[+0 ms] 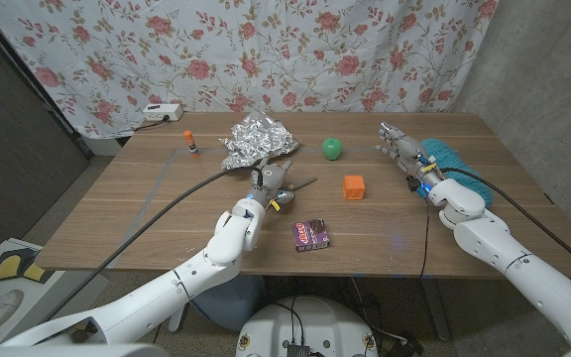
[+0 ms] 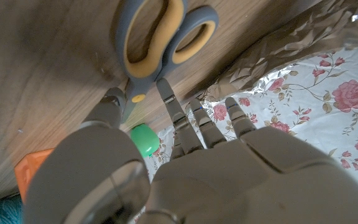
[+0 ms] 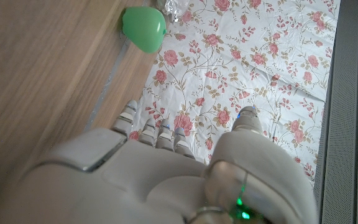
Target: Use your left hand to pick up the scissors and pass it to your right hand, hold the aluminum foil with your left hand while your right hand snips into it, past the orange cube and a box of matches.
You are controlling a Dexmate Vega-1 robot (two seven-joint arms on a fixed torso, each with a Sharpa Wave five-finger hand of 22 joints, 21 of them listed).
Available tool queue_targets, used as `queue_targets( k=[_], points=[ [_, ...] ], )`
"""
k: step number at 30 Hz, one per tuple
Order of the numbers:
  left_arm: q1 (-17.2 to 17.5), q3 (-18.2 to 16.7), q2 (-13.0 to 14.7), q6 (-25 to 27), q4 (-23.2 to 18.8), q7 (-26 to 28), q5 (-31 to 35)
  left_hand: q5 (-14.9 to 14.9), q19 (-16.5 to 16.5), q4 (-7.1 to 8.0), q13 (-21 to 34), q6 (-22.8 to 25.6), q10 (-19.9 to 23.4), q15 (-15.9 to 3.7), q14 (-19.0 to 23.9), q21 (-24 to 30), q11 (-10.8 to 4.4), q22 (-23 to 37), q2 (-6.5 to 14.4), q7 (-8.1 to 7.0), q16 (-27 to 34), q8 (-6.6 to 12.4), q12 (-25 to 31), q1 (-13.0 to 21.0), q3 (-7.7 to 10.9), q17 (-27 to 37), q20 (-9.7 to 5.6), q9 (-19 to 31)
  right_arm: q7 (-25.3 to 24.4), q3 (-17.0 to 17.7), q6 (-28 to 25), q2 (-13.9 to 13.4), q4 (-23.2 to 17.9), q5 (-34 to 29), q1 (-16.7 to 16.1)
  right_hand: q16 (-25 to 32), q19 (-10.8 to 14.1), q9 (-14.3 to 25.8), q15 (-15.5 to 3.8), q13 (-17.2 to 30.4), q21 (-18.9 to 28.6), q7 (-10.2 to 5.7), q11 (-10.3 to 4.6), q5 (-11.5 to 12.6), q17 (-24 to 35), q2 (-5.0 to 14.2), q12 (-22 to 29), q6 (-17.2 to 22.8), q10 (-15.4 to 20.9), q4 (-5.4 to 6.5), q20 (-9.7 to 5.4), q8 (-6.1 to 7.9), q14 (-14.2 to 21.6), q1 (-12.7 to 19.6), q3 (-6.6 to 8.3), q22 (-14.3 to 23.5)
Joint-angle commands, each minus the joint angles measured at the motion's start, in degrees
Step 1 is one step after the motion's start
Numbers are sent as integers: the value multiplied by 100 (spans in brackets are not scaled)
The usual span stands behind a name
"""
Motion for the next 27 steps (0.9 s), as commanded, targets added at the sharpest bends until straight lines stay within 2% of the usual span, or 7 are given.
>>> queue_targets(
  k=[1, 19, 25, 27],
  points=[
    [-22, 46, -19, 20, 66, 43, -61, -3, 22, 5, 20, -8, 4, 1, 75, 12, -4, 9, 25, 24, -3, -10, 54, 48, 22, 23, 20, 0, -29, 8, -23, -7, -30, -12, -10, 34, -29, 20, 8, 14, 25, 19, 41, -20, 7, -19, 22, -36, 3, -19, 29, 8, -29, 16, 10, 17],
    [11, 32, 1, 51, 80, 73, -271, -8, 42, 4, 10, 23, -185, 16, 86, 11, 26, 9, 31, 50, 2, -1, -23, 49, 1, 38, 16, 1, -64, 2, -21, 8, -60, -30, -22, 33, -27, 21, 8, 12, 26, 18, 44, -22, 8, -28, 15, -34, -17, -13, 28, 8, -40, 9, 29, 17],
    [6, 53, 24, 60, 61, 54, -271, 19, 50, -27, -30, 67, -120, -27, 141, 11, 17, 8, 97, 69, 11, 15, -31, 142, 88, 26, 15, 0, -68, 11, -6, 33, -64, -5, -25, 34, -27, 21, 9, 12, 27, 15, 52, -22, 8, -31, 14, -40, -23, -10, 28, 6, -39, 5, 33, 16],
    [1, 67, 26, 51, 74, 68, -267, 26, 51, -33, -39, 203, -77, -33, 146, 9, 8, 8, 108, 135, 2, 63, -22, 168, 121, 19, 14, 1, -86, 16, -27, 42, -75, 18, -36, 35, -27, 21, 11, 12, 26, 17, 50, -23, 9, -32, 15, -38, -22, -9, 29, 6, -38, 4, 35, 16]
  ],
)
